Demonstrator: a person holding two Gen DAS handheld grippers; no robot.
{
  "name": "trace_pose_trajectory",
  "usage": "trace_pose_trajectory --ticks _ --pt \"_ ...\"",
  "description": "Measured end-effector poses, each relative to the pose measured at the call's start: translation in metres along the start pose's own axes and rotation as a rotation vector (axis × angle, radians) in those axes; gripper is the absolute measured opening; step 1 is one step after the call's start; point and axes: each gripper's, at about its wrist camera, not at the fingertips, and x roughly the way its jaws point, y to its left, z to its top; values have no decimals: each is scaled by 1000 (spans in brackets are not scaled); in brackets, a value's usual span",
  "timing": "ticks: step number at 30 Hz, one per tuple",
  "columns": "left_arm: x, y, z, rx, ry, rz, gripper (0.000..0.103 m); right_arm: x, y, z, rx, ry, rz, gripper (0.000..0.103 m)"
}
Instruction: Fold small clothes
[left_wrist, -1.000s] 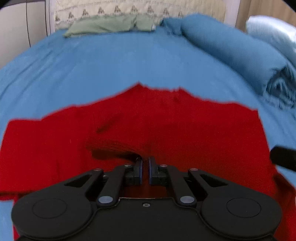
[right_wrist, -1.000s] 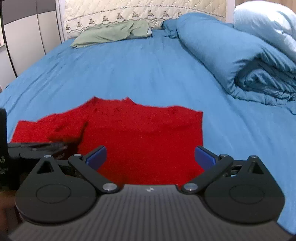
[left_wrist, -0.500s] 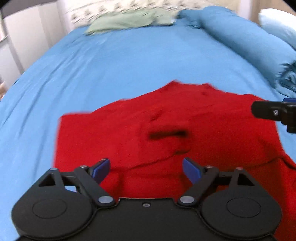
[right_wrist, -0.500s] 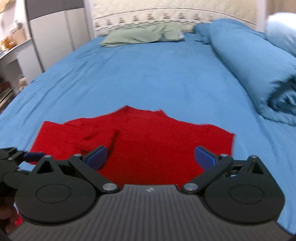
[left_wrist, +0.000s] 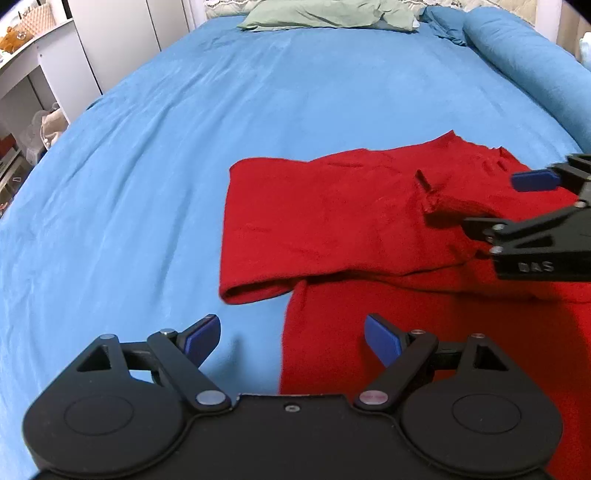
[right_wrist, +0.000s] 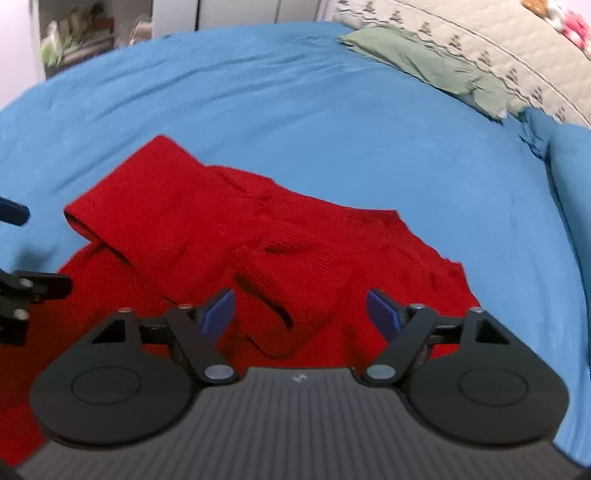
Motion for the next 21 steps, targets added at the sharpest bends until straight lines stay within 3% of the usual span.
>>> trace_pose_trajectory --ticks 4,6,7,8,11,15,18,21 --pt "0 6 -3 -1 4 -11 88 20 17 2 -74 3 -25 89" --pt "1 6 -3 1 4 -13 88 28 21 3 -110 7 -30 75" --pt "1 7 -3 4 3 -16 88 31 22 3 -120 15 -33 58" --pt "1 7 -2 7 1 -17 88 35 22 5 -120 23 -37 34" --pt "1 8 -1 5 -4 -19 88 29 11 5 -40 -9 -74 22" --pt "1 13 -1 -14 -14 -35 88 4 -30 -9 319 -47 -160 22" --pt "4 11 -2 -4 -9 -39 88 5 -58 -38 612 -6 -110 27" --pt "11 11 -3 -4 -4 -49 88 17 -71 -58 752 14 -71 53"
